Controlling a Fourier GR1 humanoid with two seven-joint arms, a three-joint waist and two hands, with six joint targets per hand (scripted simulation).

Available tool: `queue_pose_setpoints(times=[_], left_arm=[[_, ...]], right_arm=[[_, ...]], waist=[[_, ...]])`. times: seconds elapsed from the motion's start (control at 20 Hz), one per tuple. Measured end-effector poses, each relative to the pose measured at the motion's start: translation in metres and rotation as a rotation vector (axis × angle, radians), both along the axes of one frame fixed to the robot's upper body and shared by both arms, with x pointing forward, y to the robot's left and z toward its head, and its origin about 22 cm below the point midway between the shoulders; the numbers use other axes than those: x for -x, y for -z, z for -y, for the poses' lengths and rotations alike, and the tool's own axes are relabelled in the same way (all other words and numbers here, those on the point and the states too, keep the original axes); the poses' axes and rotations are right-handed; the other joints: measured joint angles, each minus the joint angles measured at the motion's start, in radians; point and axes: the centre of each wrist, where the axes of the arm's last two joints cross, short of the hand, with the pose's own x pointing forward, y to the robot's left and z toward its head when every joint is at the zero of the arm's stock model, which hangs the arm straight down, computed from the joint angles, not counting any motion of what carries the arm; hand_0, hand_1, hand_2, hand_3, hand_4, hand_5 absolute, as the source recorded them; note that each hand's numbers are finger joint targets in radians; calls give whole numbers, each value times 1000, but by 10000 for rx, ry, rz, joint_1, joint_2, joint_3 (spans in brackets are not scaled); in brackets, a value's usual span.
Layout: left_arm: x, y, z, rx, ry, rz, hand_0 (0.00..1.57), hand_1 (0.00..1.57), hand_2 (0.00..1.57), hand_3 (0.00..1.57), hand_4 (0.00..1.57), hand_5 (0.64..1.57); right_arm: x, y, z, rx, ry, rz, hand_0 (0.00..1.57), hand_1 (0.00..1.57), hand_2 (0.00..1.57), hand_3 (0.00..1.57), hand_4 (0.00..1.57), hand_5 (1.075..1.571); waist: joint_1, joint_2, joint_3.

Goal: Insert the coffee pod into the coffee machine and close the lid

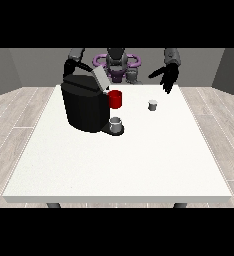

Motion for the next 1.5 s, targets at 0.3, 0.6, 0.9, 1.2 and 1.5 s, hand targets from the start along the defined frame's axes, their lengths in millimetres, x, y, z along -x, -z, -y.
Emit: queue_pose_setpoints(times=[0.3,0.6,0.9,1.2,1.5], left_arm=[[-25,-4,-7,-956,-164,-248,0,0,0,0,0,1571],[-38,8,0,-1852,12,-498,0,0,423,0,0,1571],[-48,25,12,-2585,-78,-76,839,839,918,756,298,1571],[-57,29,27,-3875,256,615,924,924,1016,845,413,1571],[-59,40,26,-5283,738,64,877,877,1003,820,284,1571]], right_arm=[[-11,-4,-11,228,-184,74,0,0,0,0,0,1571],[-23,4,-15,-155,-124,-117,0,0,0,0,0,1571],[-31,5,-14,-45,-207,-503,0,0,0,0,0,1571],[-36,13,-21,95,-300,-658,0,0,0,0,0,1571],[-38,15,-22,-15,-574,-737,0,0,0,0,0,1571]], waist=[[-268,716,-1],[-64,952,0],[-19,876,-2],[-9,971,-1],[-202,910,3]])
